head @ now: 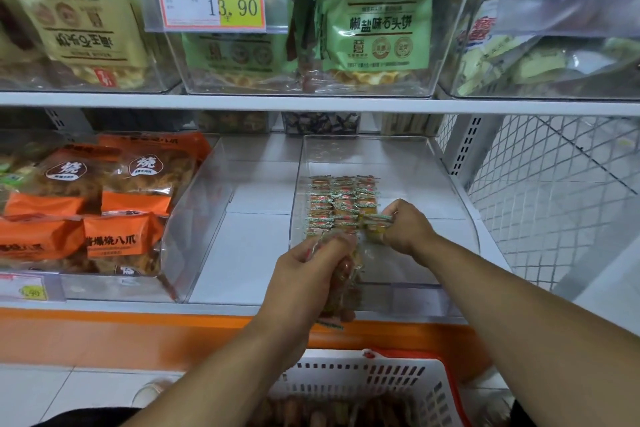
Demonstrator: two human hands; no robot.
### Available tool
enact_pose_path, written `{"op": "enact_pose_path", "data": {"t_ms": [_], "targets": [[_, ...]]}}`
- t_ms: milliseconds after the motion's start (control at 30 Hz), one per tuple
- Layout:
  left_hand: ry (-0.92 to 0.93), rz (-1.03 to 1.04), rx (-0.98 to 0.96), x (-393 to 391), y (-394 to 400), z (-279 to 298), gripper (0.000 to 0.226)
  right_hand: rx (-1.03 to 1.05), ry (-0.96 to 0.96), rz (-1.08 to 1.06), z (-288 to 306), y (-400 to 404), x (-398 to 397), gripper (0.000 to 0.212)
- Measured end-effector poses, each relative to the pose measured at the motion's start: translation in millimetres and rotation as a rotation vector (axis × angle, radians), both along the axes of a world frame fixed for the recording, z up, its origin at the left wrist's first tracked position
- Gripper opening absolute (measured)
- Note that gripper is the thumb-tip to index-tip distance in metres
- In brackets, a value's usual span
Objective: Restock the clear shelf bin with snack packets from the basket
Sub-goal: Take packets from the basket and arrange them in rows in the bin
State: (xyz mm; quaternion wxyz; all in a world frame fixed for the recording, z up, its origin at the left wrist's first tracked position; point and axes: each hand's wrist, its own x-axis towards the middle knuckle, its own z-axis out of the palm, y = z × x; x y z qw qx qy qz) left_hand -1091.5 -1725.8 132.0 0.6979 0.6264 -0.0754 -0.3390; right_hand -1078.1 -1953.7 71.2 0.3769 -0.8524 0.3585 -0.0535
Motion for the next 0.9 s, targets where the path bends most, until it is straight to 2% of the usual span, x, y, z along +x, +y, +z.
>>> {"op": "enact_pose_path", "data": {"t_ms": [100,233,333,367,433,467,533,600,633,700,767,900], "targets": [[0.009,-0.010,0.007,3.0,0.1,-2.0,0.016,0.035,-0.043,-0.011,1.3,-0.8,10.1,0.056],[0.046,-0.005,0.005,6.6,0.3,-1.4,0.027,-0.021,-0.005,0.042,0.7,1.5,19.9,0.078],[0.112,-0.001,-0.035,9.4,1.5,1.5,0.049,-0.034,0.074,0.093,12.1,5.5,19.4,0.098],[0.134,-0.008,-0.050,10.3,2.3,2.3,0.060,-0.107,0.103,0.110,21.9,7.3,18.5,0.098],[0.161,-0.034,-0.080,11.6,3.9,3.8,0.071,-0.274,0.023,0.148,48.2,15.0,14.0,0.075],[0.166,-0.049,-0.101,12.5,4.8,4.7,0.071,-0.284,-0.094,0.173,63.4,22.8,9.1,0.059],[0.156,-0.065,-0.150,14.3,7.9,6.2,0.069,-0.103,-0.337,0.251,90.2,47.6,-10.4,0.033],[0.122,-0.058,-0.172,15.6,11.4,6.0,0.076,0.063,-0.394,0.414,105.8,76.7,-40.9,0.050],[0.098,-0.055,-0.179,15.6,13.4,5.5,0.080,0.063,-0.364,0.491,108.8,90.8,-54.9,0.058],[0.071,-0.020,-0.188,14.5,17.7,3.5,0.086,-0.063,-0.324,0.585,104.0,110.9,-73.8,0.070],[0.068,0.034,-0.161,13.1,20.4,1.3,0.090,-0.109,-0.352,0.553,95.1,118.3,-77.8,0.068],[-0.054,0.031,-0.022,8.7,22.8,0.4,0.089,-0.212,-0.469,0.460,89.4,123.4,-80.4,0.049]]}}
